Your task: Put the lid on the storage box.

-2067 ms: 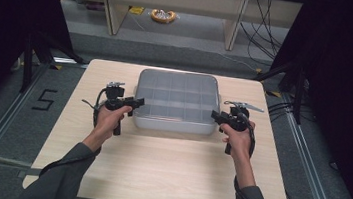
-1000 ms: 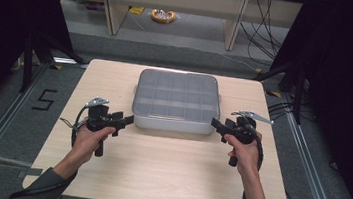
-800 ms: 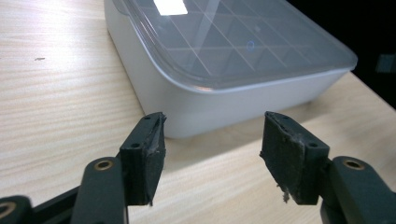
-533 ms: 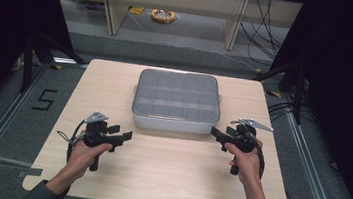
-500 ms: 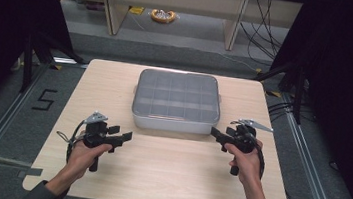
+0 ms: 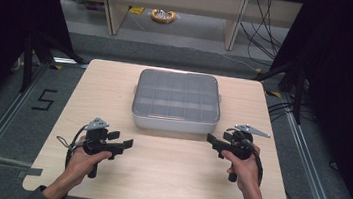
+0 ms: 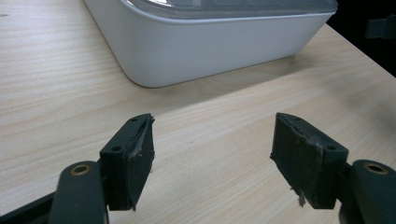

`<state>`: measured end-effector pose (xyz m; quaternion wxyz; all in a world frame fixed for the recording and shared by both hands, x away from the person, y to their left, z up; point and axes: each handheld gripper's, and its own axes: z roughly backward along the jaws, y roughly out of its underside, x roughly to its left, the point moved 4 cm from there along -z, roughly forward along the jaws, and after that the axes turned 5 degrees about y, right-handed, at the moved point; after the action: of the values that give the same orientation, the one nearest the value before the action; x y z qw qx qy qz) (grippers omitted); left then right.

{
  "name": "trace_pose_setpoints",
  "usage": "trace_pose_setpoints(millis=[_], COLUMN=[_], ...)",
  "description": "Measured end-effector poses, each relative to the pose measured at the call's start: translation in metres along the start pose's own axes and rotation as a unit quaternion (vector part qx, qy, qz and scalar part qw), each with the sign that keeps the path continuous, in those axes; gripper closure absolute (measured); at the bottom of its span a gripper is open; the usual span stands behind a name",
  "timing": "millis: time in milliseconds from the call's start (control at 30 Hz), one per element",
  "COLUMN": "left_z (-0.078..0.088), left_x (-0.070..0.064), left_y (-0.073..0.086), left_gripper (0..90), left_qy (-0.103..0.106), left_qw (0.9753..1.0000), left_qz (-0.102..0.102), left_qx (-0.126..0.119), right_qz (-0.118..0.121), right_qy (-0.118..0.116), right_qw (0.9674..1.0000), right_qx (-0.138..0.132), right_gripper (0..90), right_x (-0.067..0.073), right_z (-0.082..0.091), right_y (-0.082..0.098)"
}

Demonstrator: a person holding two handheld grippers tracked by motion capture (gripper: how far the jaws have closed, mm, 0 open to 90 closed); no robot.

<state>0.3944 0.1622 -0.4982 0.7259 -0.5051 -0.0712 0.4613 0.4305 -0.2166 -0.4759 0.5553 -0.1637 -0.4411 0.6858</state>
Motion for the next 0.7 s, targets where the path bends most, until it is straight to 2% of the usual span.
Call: trace_pose_setpoints(millis=[33, 67, 133, 200, 333, 433, 500, 633, 700], left_z=[0.001, 0.001, 0.001, 0.001, 0.002, 0.002, 0.003, 0.004, 0.005], left_x=[0.0, -0.002, -0.004, -0.006, -0.01, -0.012, -0.014, -0.016, -0.016], left_y=[0.001, 0.002, 0.004, 0.006, 0.01, 0.012, 0.013, 0.015, 0.016], left_gripper=[28.9, 28.6, 28.1, 28.0, 27.5, 27.4, 27.4, 27.1, 27.0], left_qy=[0.001, 0.001, 0.007, 0.006, 0.008, 0.015, 0.014, 0.014, 0.017], left_qw=[1.0, 1.0, 0.9999, 0.9999, 0.9997, 0.9997, 0.9996, 0.9996, 0.9994], left_qz=[-0.006, -0.007, -0.009, -0.009, -0.017, -0.015, -0.019, -0.022, -0.023], left_qx=[0.003, 0.003, 0.005, 0.005, 0.013, 0.015, 0.014, 0.015, 0.019], right_qz=[-0.016, 0.002, 0.001, 0.004, 0.003, 0.006, 0.006, 0.01, 0.013], right_qy=[0.002, 0.003, -0.004, -0.002, -0.015, -0.013, -0.019, -0.019, -0.021], right_qw=[0.9998, 1.0, 1.0, 0.9999, 0.9999, 0.9998, 0.9998, 0.9997, 0.9997], right_qx=[0.007, 0.009, 0.002, 0.014, 0.003, 0.016, 0.004, 0.015, 0.008], right_gripper=[25.5, 25.1, 24.0, 22.6, 21.4, 20.8, 20.7, 20.7, 20.7], right_x=[0.004, 0.002, 0.004, 0.006, 0.011, 0.014, 0.016, 0.018, 0.02], right_z=[0.001, 0.002, 0.001, 0.004, 0.005, 0.007, 0.007, 0.01, 0.01], right_y=[0.002, 0.003, 0.005, 0.007, 0.012, 0.015, 0.017, 0.021, 0.024])
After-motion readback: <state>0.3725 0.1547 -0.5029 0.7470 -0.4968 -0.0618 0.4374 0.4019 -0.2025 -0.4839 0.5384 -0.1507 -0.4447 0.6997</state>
